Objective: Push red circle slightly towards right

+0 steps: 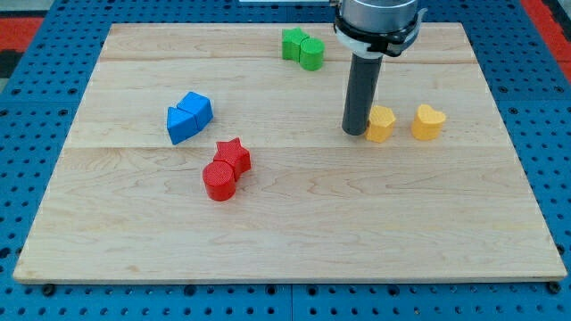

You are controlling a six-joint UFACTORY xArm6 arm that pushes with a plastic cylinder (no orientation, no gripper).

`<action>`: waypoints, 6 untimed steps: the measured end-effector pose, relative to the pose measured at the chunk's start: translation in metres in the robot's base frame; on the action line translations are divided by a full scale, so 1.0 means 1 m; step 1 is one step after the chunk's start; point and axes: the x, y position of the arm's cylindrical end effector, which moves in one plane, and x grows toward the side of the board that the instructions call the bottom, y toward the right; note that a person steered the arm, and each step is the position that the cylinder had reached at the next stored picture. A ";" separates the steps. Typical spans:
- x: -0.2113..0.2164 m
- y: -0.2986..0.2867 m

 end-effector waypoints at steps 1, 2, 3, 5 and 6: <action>0.000 0.001; 0.000 0.005; 0.000 0.012; 0.002 0.007; 0.044 0.006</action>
